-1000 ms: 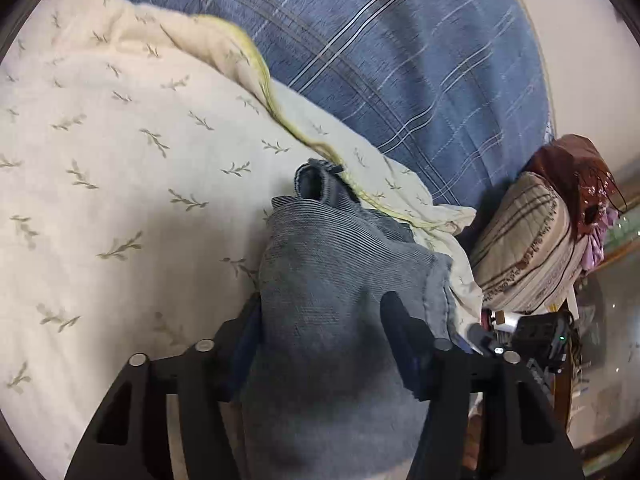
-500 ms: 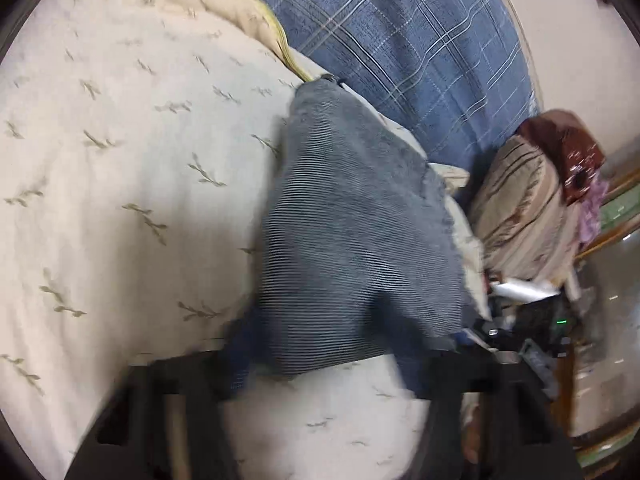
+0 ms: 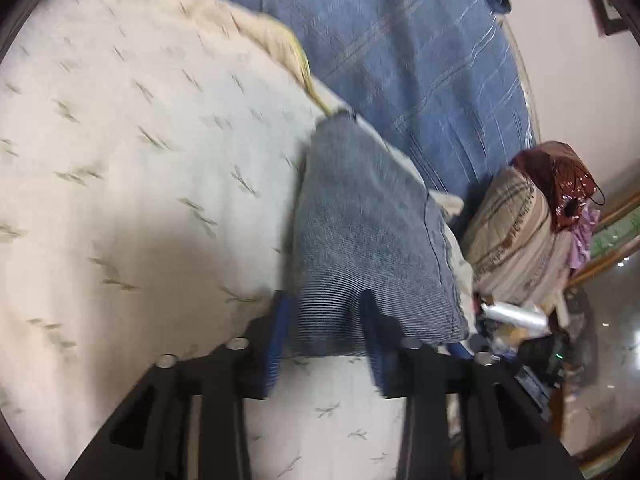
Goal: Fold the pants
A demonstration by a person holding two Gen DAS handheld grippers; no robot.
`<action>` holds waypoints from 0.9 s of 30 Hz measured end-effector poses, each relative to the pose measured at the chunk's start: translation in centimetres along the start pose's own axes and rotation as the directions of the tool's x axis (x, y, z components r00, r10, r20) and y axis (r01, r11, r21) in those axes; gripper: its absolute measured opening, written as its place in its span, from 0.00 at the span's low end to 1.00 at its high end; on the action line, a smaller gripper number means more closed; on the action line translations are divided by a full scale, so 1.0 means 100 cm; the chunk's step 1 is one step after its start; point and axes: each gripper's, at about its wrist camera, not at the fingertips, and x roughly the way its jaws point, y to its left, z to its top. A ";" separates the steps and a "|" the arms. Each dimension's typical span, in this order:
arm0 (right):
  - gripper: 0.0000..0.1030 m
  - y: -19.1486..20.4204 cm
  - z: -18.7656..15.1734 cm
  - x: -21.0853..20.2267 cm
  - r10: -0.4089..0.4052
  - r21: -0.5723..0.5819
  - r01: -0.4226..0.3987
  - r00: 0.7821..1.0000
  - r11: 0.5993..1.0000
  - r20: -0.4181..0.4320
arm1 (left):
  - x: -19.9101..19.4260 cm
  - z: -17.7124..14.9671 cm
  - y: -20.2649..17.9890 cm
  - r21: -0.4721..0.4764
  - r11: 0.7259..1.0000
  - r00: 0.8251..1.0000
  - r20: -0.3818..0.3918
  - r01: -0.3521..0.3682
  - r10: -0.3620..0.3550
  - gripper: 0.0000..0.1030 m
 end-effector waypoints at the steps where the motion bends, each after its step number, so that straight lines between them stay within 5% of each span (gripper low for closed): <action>1: 0.65 0.003 -0.003 -0.007 -0.028 -0.018 0.028 0.999 0.999 0.027 | -0.008 -0.004 -0.002 0.022 0.999 0.999 0.033 -0.024 0.023 0.51; 4: 0.69 0.015 -0.014 -0.022 -0.082 -0.097 0.089 0.994 0.991 0.071 | -0.026 -0.025 -0.009 0.080 0.993 0.994 0.074 -0.081 0.075 0.52; 7: 0.70 0.027 -0.029 -0.006 -0.153 -0.193 0.154 0.988 0.969 0.020 | -0.021 -0.043 -0.028 0.169 0.978 0.992 0.063 -0.119 0.109 0.52; 10: 0.70 0.035 -0.036 0.017 -0.257 -0.272 0.246 0.966 0.930 -0.005 | -0.001 -0.060 -0.055 0.328 0.921 0.977 0.049 -0.210 0.206 0.52; 14: 0.68 0.041 -0.038 0.030 -0.354 -0.335 0.345 0.935 0.877 0.036 | 0.014 -0.062 -0.068 0.364 0.880 0.951 0.083 -0.306 0.296 0.48; 19: 0.48 0.043 -0.033 0.035 -0.343 -0.329 0.337 0.938 0.882 0.042 | 0.018 -0.050 -0.072 0.318 0.886 0.941 0.121 -0.337 0.315 0.12; 22: 0.35 0.047 -0.035 0.033 -0.330 -0.331 0.325 0.943 0.886 0.043 | 0.017 -0.054 -0.087 0.373 0.855 0.933 0.171 -0.359 0.317 0.07; 23: 0.32 0.049 -0.034 0.030 -0.327 -0.338 0.326 0.943 0.883 0.053 | 0.014 -0.055 -0.094 0.393 0.840 0.927 0.206 -0.373 0.315 0.05; 25: 0.20 0.048 -0.031 0.024 -0.313 -0.314 0.316 0.948 0.895 0.062 | 0.015 -0.062 -0.107 0.436 0.755 0.871 0.294 -0.489 0.395 0.03; 27: 0.19 0.036 -0.029 0.027 -0.295 -0.254 0.291 0.955 0.922 0.024 | 0.032 -0.071 -0.109 0.482 0.660 0.816 0.305 -0.577 0.491 0.03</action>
